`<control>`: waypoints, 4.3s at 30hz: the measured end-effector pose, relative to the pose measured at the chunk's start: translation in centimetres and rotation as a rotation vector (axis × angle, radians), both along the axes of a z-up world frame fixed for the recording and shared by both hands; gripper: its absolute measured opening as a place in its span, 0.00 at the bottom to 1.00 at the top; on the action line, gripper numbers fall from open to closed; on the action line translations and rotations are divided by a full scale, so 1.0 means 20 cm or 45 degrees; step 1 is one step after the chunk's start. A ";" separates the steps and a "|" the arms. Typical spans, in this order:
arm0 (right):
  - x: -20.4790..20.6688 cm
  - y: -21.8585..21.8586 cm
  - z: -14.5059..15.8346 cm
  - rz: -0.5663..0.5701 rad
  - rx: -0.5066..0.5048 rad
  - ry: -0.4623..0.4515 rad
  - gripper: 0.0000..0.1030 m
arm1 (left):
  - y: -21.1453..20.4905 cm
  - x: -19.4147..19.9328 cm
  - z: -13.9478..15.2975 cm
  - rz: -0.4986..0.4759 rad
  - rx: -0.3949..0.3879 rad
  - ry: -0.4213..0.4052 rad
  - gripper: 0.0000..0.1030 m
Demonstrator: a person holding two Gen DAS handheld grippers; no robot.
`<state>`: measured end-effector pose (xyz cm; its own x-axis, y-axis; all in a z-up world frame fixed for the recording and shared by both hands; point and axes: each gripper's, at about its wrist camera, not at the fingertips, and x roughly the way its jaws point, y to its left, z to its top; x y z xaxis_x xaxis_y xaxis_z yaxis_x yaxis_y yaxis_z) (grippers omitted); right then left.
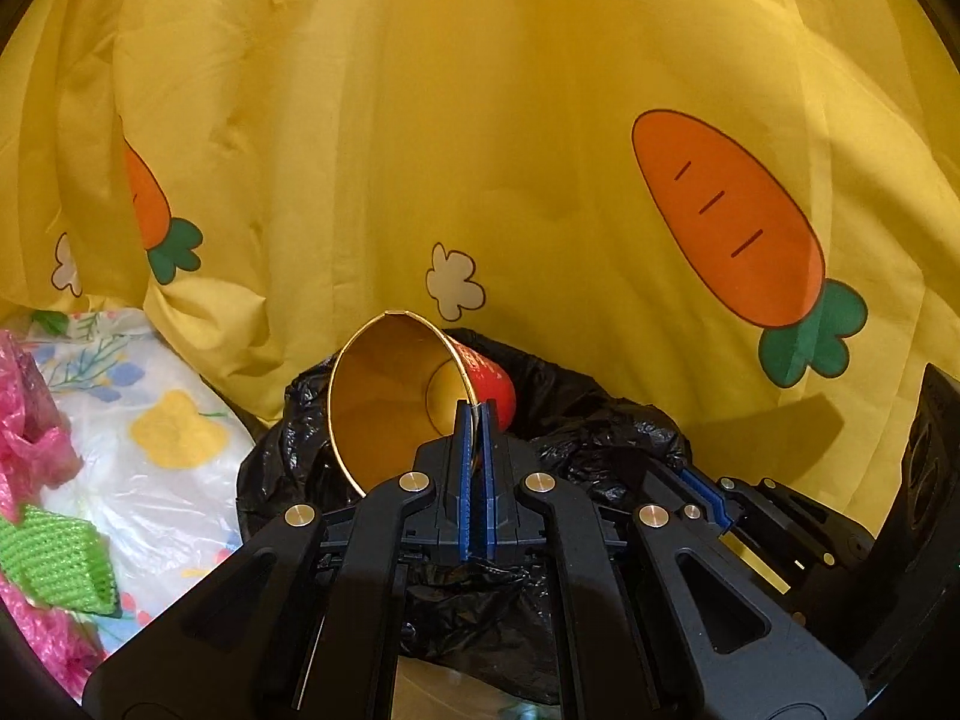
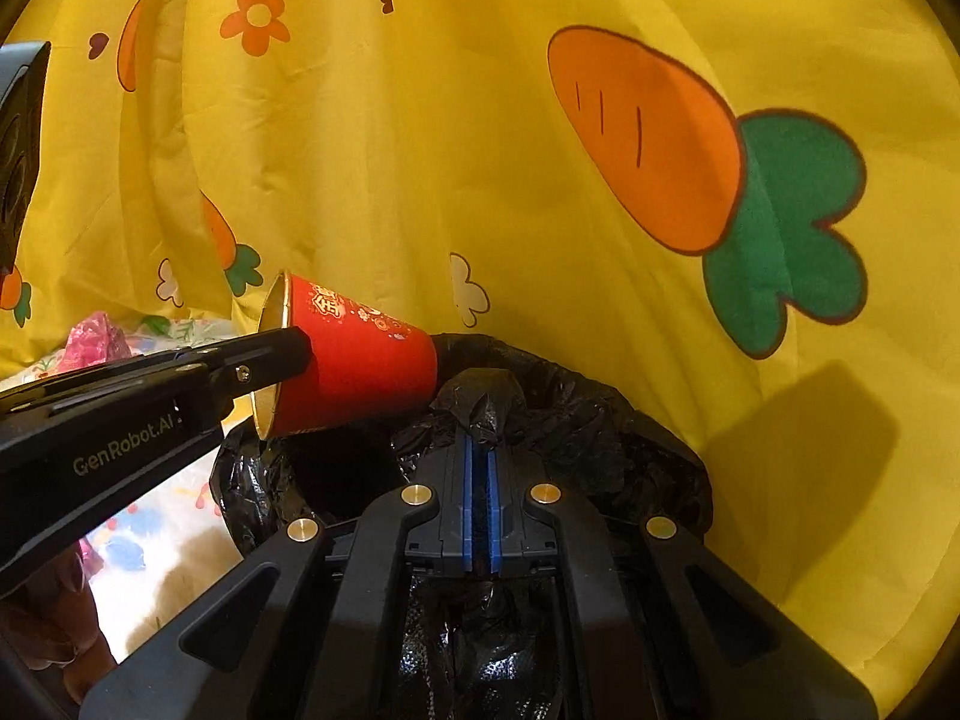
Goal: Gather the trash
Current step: 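Open both tools to drop the red cup and black bag inside, then move the right tool to the pink plastic bag and close on it, then close the left tool around the white paper cup while the right tool holds the pink bag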
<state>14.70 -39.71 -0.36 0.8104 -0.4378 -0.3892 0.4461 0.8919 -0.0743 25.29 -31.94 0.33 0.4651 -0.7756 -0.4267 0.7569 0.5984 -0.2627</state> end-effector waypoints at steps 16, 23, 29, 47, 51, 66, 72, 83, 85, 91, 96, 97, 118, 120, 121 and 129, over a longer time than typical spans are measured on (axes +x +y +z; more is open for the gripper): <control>-0.02 -0.04 -0.02 -0.024 0.002 -0.009 0.45 | 0.20 0.03 0.02 0.194 -0.123 0.057 0.78; -0.05 0.01 0.02 -0.028 -0.026 -0.038 0.71 | 0.38 0.01 0.06 0.395 -0.090 0.023 0.90; -0.12 0.05 0.05 -0.025 -0.005 -0.061 0.84 | 0.53 -0.09 0.09 0.487 -0.056 -0.022 0.93; -0.41 0.39 0.10 0.227 0.100 -0.101 0.86 | 1.03 -0.56 0.11 0.784 0.097 -0.148 0.93; -0.44 0.50 0.10 0.321 0.103 -0.112 0.86 | 1.19 -0.62 0.08 0.868 0.105 -0.128 0.93; -0.36 0.87 0.08 0.557 0.099 -0.056 0.86 | 1.74 -0.66 0.08 1.207 0.126 -0.091 0.93; -0.24 0.98 0.05 0.603 0.092 0.023 0.86 | 1.80 -0.60 0.07 1.244 0.142 -0.078 0.93; 0.05 1.06 0.02 0.642 0.141 0.118 0.85 | 1.76 -0.39 0.07 1.258 0.192 -0.087 0.93; 0.14 1.06 -0.01 0.639 0.171 0.171 0.77 | 1.75 -0.34 0.05 1.255 0.204 -0.073 0.93; 0.35 1.09 -0.11 0.636 0.219 0.270 0.66 | 1.74 -0.24 -0.03 1.239 0.218 -0.067 0.93; 0.45 1.11 -0.19 0.615 0.227 0.318 0.66 | 1.75 -0.18 -0.09 1.235 0.222 -0.039 0.93; 0.47 1.11 -0.20 0.614 0.227 0.327 0.66 | 1.75 -0.18 -0.10 1.236 0.224 -0.031 0.93; 0.51 1.10 -0.24 0.628 0.257 0.300 0.37 | 1.72 -0.08 -0.11 1.170 0.265 -0.002 0.93; 0.49 1.10 -0.23 0.625 0.252 0.272 0.37 | 1.71 -0.04 -0.13 1.149 0.272 0.001 0.91; 0.49 1.10 -0.22 0.626 0.247 0.264 0.37 | 1.70 -0.02 -0.14 1.138 0.284 0.010 0.90; 0.48 1.11 -0.20 0.645 0.228 0.245 0.37 | 1.67 0.11 -0.21 1.088 0.323 0.068 0.71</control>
